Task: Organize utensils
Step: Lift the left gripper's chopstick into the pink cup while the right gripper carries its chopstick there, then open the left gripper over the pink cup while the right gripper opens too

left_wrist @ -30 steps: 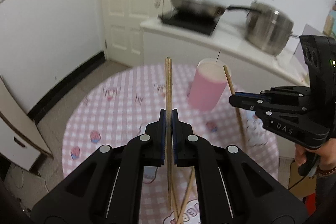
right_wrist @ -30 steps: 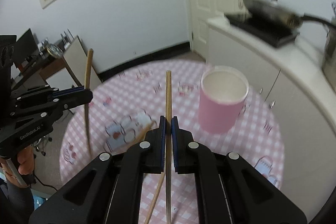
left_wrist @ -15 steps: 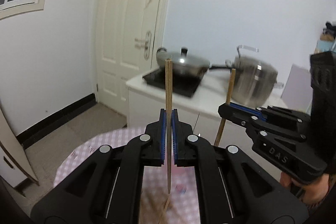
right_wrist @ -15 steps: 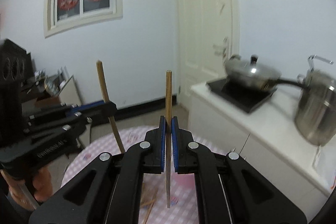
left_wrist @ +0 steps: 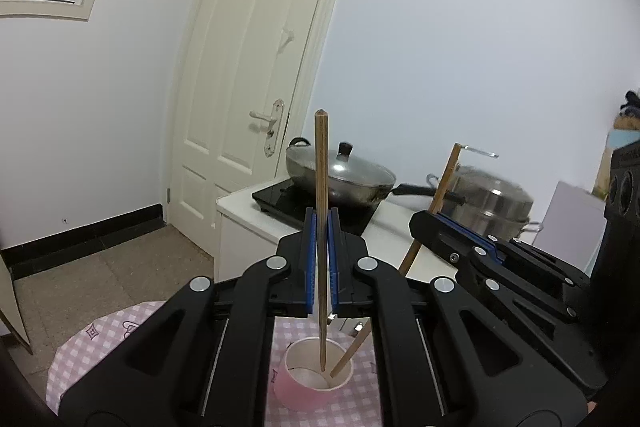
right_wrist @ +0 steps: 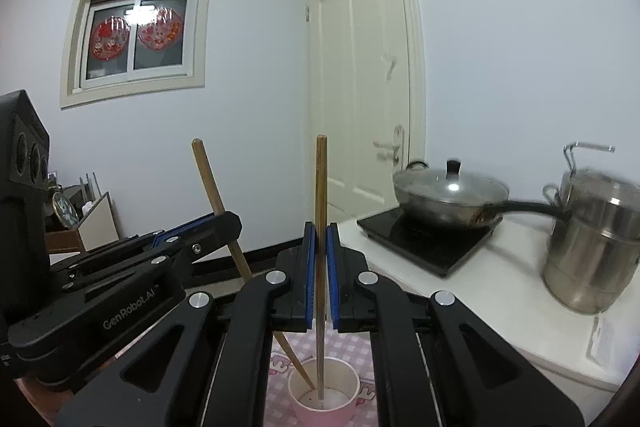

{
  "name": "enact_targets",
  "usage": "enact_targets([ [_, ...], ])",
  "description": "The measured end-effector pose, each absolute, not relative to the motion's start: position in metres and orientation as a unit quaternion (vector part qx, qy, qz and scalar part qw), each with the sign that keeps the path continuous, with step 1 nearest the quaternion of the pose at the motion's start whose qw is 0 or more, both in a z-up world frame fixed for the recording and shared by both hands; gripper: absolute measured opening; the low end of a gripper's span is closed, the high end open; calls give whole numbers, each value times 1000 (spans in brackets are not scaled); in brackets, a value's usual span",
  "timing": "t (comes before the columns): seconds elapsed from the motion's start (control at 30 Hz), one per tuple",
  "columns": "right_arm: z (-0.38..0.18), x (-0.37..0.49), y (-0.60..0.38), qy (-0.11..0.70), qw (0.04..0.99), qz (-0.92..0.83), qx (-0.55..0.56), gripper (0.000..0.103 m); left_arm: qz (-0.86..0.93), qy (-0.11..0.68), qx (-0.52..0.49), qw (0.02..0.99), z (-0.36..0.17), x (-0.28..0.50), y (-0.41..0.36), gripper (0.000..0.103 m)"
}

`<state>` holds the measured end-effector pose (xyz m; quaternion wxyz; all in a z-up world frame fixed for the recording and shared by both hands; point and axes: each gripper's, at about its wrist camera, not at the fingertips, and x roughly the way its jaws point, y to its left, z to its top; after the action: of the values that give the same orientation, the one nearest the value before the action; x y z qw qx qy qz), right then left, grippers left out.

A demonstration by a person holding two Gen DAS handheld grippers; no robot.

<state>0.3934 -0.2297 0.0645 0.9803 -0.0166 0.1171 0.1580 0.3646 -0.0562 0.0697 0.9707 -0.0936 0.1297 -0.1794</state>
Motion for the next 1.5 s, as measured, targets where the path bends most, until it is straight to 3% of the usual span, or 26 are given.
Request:
enact_targets([
  [0.43, 1, 411, -246, 195, 968, 158, 7, 4, -179, 211, -50, 960, -3, 393, -69, 6],
  [0.83, -2, 408, -251, 217, 962, 162, 21, 5, -179, 260, -50, 948, -19, 402, -66, 7],
  [0.87, -2, 408, -252, 218, 962, 163, 25, 5, -178, 262, -49, 947, -18, 401, -66, 10],
  [0.93, 0, 405, -253, 220, 961, 163, 30, 6, -177, 261, -44, 948, -16, 397, -66, 38],
  [0.97, 1, 405, -254, 221, 961, 164, 32, 6, -175, 256, -43, 950, -14, 394, -65, 71],
  [1.0, 2, 406, -255, 224, 960, 164, 36, 8, -173, 247, -44, 952, -12, 391, -64, 75],
  [1.17, 5, 400, -257, 229, 961, 152, 39, 30, -174, 240, -30, 954, -4, 378, -61, 75],
  [1.5, -5, 376, -251, 258, 954, 151, 27, 34, -146, 288, 17, 946, -16, 353, -39, 75],
])
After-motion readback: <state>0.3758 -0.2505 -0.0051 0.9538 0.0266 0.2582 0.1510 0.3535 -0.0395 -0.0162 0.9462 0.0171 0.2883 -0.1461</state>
